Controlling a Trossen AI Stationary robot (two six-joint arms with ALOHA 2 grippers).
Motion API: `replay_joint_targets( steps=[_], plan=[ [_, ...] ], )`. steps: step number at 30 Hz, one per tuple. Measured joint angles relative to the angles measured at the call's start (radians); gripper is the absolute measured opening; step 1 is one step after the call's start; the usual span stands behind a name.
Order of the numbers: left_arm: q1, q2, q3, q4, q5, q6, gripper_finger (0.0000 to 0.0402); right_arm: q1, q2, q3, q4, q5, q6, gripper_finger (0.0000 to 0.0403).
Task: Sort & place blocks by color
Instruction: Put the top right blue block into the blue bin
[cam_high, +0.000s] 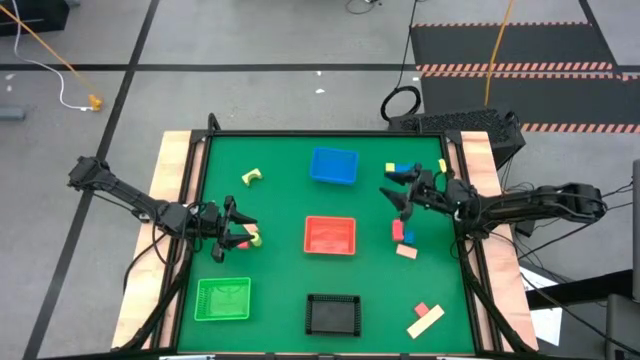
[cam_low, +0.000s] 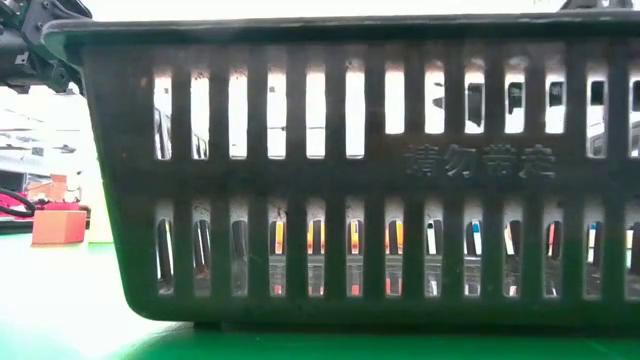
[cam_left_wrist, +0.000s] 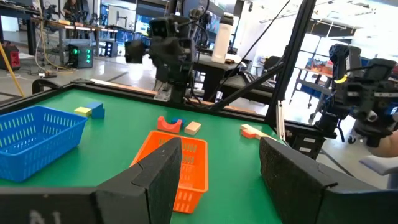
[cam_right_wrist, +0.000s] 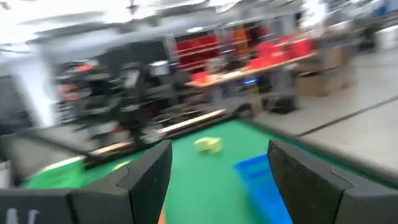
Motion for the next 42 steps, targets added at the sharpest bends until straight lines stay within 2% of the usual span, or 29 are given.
replay_joint_targets(
  steps=[3,6,14,18,24,30,33,35,42],
  plan=[
    [0.000,0.000,0.000,0.000,0.000,0.000,0.0219,-0.027,0.001,0.053,-0.095,0.111,-0.067,0.0256],
    [0.000,0.000,0.000,0.000,0.000,0.000,0.0219,-0.076,0.001,0.127,-0.261,0.185,-0.109,0.0256],
    [0.000,0.000,0.000,0.000,0.000,0.000,0.0218,-0.295,0.001,0.367,-0.811,0.187,-0.124,0.0256],
    [0.000,0.000,0.000,0.000,0.000,0.000,0.0218,-0.403,0.001,0.434,-0.967,0.171,-0.161,0.0256],
    [0.000,0.000,0.000,0.000,0.000,0.000,0.0218,-0.546,0.025,0.442,-1.051,0.021,-0.107,0.0256],
    [0.000,0.000,0.000,0.000,0.000,0.000,0.0219,-0.661,0.164,0.443,-1.094,-0.130,-0.111,0.0256],
    [0.000,0.000,0.000,0.000,0.000,0.000,0.0219,-0.678,0.241,0.443,-1.100,-0.185,-0.156,0.0256],
    [0.000,0.000,0.000,0.000,0.000,0.000,0.0218,-0.678,0.280,0.443,-1.102,-0.185,-0.202,0.0256],
    [0.000,0.000,0.000,0.000,0.000,0.000,0.0218,-0.672,0.353,0.443,-1.118,-0.235,-0.389,0.0256]
  ],
)
